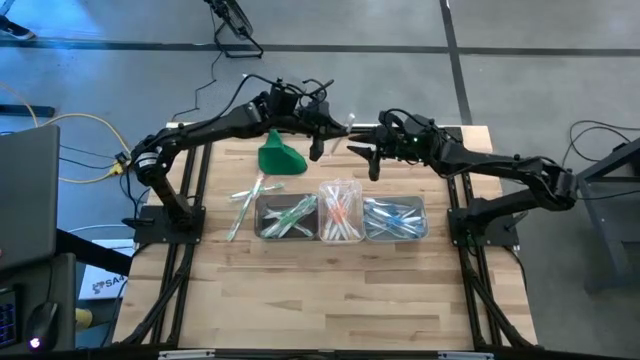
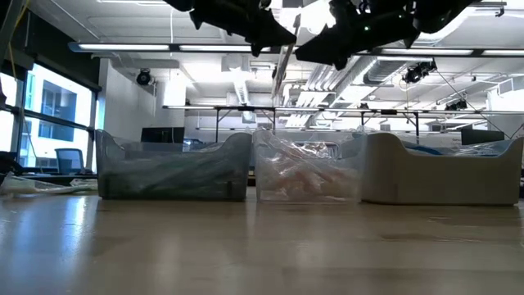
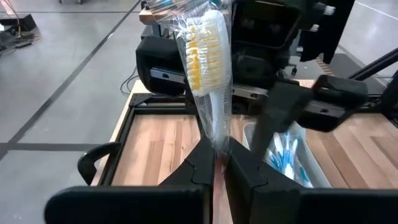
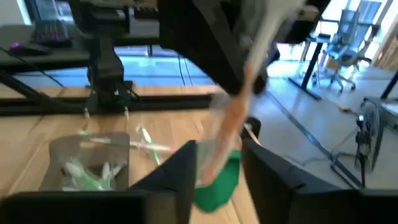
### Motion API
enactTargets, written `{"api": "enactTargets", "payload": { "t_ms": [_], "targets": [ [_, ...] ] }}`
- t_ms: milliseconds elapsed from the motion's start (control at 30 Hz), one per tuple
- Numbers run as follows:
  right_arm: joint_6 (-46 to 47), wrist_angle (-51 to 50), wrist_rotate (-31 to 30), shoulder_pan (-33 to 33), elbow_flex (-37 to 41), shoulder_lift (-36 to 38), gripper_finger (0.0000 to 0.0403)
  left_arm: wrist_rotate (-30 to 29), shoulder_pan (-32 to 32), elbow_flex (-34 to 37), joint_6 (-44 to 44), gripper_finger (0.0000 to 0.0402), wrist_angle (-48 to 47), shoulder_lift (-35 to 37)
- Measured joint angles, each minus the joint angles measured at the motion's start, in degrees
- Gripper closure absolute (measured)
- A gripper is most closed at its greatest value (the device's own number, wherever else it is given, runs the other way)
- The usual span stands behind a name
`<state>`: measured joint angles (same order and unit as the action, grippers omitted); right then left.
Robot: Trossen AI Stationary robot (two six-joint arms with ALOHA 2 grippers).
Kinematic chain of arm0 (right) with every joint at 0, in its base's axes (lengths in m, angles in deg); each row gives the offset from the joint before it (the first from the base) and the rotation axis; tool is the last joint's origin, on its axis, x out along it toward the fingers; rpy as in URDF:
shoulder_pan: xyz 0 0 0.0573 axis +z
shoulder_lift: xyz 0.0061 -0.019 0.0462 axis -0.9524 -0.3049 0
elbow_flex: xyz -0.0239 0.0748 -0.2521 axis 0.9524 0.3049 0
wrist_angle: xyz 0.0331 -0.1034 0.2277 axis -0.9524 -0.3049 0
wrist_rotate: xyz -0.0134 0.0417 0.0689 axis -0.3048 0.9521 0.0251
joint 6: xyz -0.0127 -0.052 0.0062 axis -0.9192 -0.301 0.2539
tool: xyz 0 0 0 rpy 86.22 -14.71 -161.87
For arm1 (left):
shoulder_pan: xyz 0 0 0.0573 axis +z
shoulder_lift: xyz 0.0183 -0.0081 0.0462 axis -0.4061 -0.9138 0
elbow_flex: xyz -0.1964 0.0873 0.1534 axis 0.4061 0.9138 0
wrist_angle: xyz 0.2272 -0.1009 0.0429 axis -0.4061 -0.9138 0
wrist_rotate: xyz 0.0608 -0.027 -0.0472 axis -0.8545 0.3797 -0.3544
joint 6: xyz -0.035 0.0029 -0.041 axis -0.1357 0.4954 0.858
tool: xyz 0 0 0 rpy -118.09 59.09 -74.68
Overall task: Pick & Place Toothbrushes
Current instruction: Put the orange toothbrush into the transparent bin
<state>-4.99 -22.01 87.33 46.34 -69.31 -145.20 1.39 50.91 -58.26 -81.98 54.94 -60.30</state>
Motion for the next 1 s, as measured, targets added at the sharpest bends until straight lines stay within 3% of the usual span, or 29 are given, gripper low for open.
{"api": "enactTargets", "payload": {
  "t_ms": [200,433,633,1000],
  "targets": [
    [1.3,6.8,0.8,0.8,0.0,-4.8,0.021,1.3,0.0,0.0,0.3,0.0391,-0.1,0.0],
    [5.7,17.1,1.6,0.8,0.0,-10.4,0.0187,1.9,0.0,0.0,0.6,0.0391,-0.8,0.0],
    [5.5,18.3,1.6,0.8,0.0,-10.0,0.0211,1.9,0.0,0.0,0.6,0.0391,-2.1,0.0],
    [5.5,18.7,1.6,0.8,0.0,-9.8,0.0321,1.8,0.0,0.0,0.5,0.0391,-2.3,0.0]
  ]
}}
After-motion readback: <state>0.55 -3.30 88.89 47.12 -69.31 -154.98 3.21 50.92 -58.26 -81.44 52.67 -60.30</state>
